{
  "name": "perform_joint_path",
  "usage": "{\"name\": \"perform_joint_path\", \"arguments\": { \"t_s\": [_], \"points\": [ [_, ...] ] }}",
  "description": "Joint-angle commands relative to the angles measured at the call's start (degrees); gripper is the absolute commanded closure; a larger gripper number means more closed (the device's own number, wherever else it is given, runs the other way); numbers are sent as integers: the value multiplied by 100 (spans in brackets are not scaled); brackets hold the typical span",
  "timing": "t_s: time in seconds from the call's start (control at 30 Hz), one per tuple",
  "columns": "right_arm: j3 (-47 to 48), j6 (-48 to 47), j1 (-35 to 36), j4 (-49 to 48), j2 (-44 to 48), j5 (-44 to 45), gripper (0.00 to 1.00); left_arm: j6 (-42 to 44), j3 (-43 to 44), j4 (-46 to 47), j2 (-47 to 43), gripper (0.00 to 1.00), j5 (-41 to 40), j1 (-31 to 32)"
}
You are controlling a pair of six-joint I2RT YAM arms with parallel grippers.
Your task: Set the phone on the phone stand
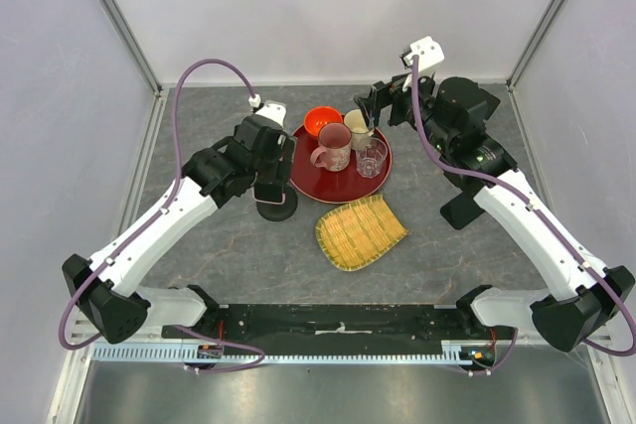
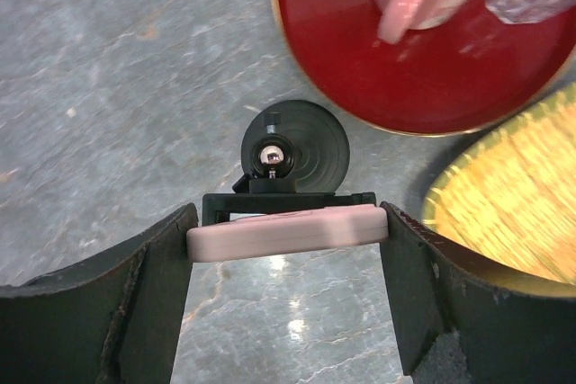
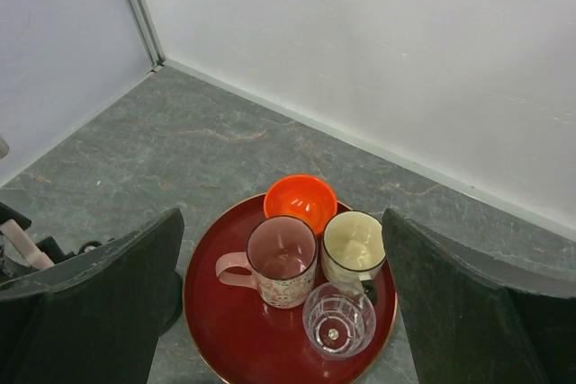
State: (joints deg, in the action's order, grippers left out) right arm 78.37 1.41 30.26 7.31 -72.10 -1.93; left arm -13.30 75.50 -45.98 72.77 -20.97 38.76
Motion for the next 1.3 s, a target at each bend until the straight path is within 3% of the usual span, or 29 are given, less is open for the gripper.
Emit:
{"name": "perform_joint_path", "arguments": {
  "t_s": [0.0, 0.23, 0.3, 0.5, 0.57, 0.7, 0.73, 0.93, 1.1, 1.27],
  "points": [
    [-32, -27, -20, -222, 20, -61, 2, -313, 509, -500, 62, 98, -1654, -79],
    [-58, -35, -29, -221, 29, -44, 2, -586, 641, -404, -35, 98, -1525, -983],
    [-76, -44, -29, -239, 38, -53, 2, -464, 580, -63, -114, 98, -1113, -1484],
    [-76, -44, -29, -221, -15, -70, 2, -156, 579, 659, -71, 98, -1190, -2320],
    [-67, -44, -29, -221, -50, -97, 2, 317, 536, 1334, 17, 98, -1112, -2530],
    [-50, -53, -47, -213, -129, -140, 2, 1528, 228, 2881, 149, 98, -95, -3031],
    [-50, -53, -55, -221, -164, -158, 2, 1671, 228, 3336, 228, 98, 57, -3259],
    [-58, -62, -82, -213, -279, -325, 2, 2261, 1280, 3877, 1756, 98, 725, -4085],
    [-67, -106, -117, -230, -393, -396, 2, 2893, 2003, 4307, 2609, 98, 1542, -4271],
    [-23, -106, -143, -221, -586, -387, 2, 2886, 2109, 5009, 2979, 98, 1728, -4395]
  ]
}}
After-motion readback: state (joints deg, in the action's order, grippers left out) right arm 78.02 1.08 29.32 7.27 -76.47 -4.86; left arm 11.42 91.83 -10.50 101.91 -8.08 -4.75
